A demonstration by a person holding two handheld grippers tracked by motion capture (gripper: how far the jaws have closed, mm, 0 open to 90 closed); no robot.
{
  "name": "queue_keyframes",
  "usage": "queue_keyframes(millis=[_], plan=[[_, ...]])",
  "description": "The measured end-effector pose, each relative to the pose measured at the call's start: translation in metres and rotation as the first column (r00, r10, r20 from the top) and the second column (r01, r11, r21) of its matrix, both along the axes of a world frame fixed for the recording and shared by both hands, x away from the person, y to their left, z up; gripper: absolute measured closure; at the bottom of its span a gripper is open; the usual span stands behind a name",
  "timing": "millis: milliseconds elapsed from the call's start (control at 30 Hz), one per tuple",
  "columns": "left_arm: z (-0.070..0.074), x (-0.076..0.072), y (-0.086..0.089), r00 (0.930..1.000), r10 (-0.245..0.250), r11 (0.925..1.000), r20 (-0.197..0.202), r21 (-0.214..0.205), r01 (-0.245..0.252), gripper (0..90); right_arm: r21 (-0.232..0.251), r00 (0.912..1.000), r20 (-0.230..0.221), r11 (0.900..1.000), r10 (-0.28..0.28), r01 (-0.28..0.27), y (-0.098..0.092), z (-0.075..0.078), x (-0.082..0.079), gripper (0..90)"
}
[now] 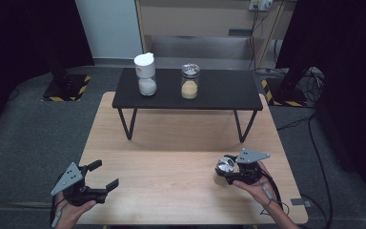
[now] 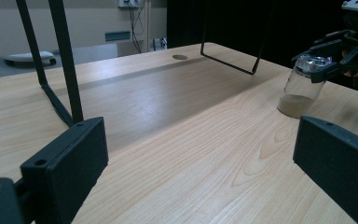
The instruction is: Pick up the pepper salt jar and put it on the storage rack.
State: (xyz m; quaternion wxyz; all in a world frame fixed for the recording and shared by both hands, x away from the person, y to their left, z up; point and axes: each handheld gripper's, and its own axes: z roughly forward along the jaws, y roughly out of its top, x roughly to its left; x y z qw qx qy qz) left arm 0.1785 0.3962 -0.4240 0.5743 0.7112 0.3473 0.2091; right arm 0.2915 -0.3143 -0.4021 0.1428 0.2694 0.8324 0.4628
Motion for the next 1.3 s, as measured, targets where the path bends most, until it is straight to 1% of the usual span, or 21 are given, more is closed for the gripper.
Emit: queue_keyframes(millis=[400, 567, 800, 1000, 1300], plan=[[0.0, 0.0, 0.0, 1.0, -0.001, 1.0, -0.001, 0.001, 0.001, 2.1, -0.015, 0.9999, -0.006, 0.9998, 0.012, -0.012, 0.003, 0.006, 0.003, 35.1], [0.0, 0.0, 0.0, 1.0, -0.001, 1.0, -0.001, 0.001, 0.001, 2.1, -0.011, 0.9997, -0.007, 0.9997, 0.022, -0.022, 0.004, 0.014, 0.006, 35.2], [0.0, 0.0, 0.0, 1.0, -0.001, 1.0, -0.001, 0.0, 0.001, 2.1, -0.005, 0.9993, -0.004, 0.9993, 0.036, -0.036, 0.005, 0.032, 0.01, 35.2], [0.0, 0.0, 0.0, 1.0, 0.0, 1.0, -0.001, -0.001, 0.0, 2.0, -0.008, 0.9991, 0.0, 0.9991, 0.042, -0.042, 0.004, 0.052, 0.014, 35.2], [-0.001, 0.001, 0.0, 1.0, 0.001, 1.0, -0.002, -0.003, -0.001, 1.8, 0.006, 0.999, -0.005, 0.999, 0.044, -0.044, 0.002, 0.079, 0.02, 35.2]])
